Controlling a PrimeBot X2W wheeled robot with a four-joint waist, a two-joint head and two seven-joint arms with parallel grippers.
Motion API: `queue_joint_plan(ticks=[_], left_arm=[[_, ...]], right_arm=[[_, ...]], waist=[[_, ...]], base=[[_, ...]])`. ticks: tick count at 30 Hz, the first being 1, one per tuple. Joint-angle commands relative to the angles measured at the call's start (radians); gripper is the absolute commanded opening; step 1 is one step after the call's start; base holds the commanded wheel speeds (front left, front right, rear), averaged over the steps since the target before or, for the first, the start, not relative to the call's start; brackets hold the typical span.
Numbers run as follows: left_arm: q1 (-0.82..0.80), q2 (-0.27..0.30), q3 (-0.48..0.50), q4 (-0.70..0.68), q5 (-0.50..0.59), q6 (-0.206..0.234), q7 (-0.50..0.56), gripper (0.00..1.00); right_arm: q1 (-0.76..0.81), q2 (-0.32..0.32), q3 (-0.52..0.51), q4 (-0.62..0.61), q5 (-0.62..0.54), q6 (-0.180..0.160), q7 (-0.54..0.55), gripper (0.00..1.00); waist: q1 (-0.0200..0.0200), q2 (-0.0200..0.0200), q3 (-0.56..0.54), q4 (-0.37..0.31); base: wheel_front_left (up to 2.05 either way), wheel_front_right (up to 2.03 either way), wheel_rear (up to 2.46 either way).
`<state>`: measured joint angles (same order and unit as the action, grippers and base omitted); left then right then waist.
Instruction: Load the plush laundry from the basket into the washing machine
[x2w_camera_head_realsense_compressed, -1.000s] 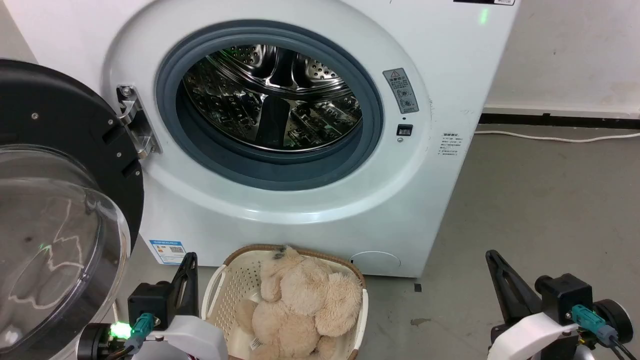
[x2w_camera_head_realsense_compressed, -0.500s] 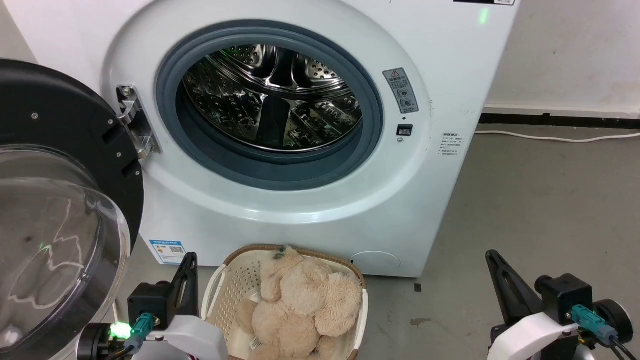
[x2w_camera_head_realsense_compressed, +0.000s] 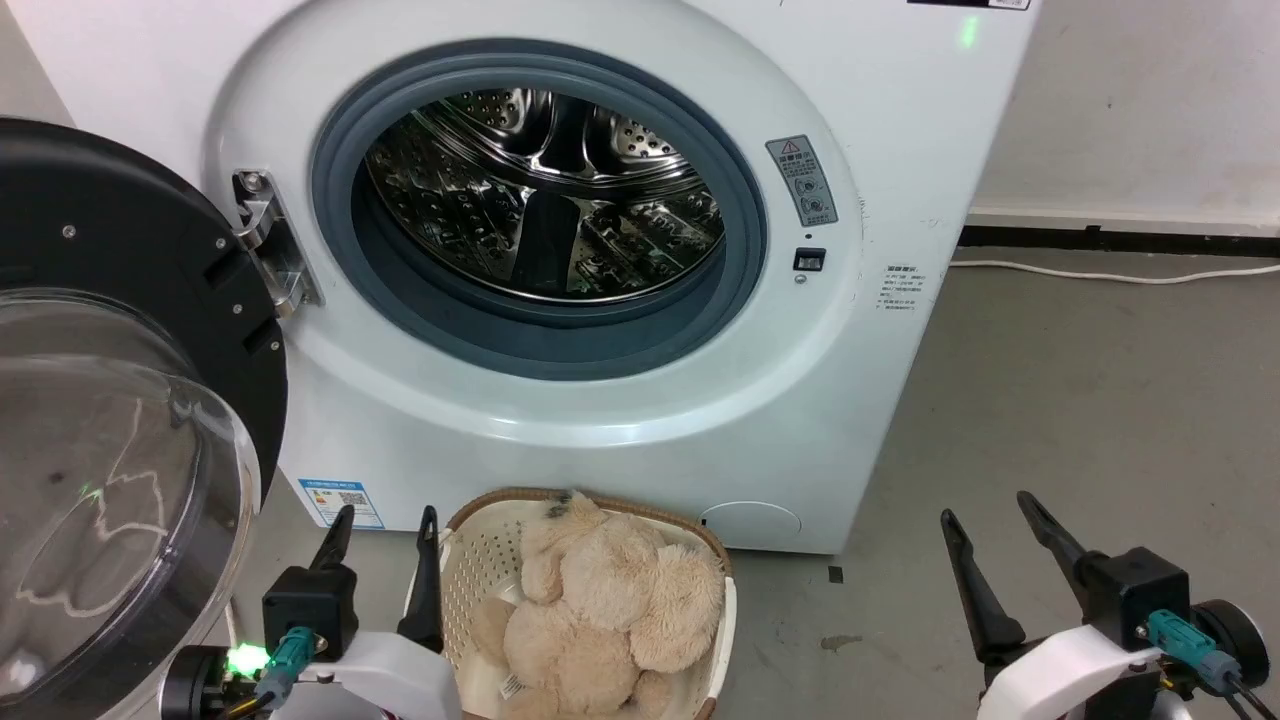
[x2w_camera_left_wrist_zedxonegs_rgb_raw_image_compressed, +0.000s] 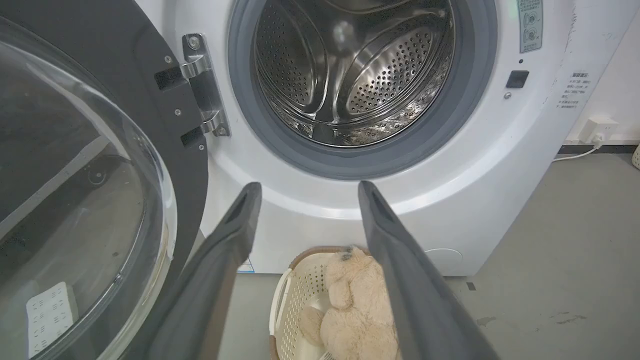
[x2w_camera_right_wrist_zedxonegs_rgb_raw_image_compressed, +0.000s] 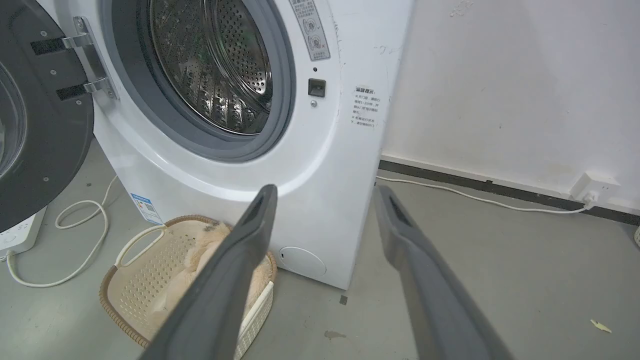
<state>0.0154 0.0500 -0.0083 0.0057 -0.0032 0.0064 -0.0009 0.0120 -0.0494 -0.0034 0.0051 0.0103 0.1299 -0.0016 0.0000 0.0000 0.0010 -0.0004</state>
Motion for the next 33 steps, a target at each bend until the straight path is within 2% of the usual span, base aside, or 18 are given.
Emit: queue_joint_plan(ticks=[1, 16, 33], left_arm=[[-0.003, 0.000, -0.008, -0.003, -0.006, 0.004, -0.009, 1.00], [-0.037, 0.000, -0.075, 0.037, -0.016, 0.025, -0.041, 1.00], [-0.151, 0.002, -0.170, 0.232, -0.033, 0.031, -0.070, 1.00]], right_arm=[[0.004, 0.000, -0.006, -0.004, 0.012, 0.000, -0.009, 1.00], [-0.003, 0.000, -0.039, -0.015, 0.045, 0.000, -0.040, 1.00], [-0.049, 0.000, -0.052, 0.000, 0.117, 0.000, -0.076, 1.00]], waist=[[0.0000, 0.0000, 0.001, 0.000], [0.0000, 0.0000, 0.057, -0.021], [0.0000, 0.0000, 0.177, -0.080]], base=[[0.00, 0.00, 0.00], [0.00, 0.00, 0.00], [0.00, 0.00, 0.00]])
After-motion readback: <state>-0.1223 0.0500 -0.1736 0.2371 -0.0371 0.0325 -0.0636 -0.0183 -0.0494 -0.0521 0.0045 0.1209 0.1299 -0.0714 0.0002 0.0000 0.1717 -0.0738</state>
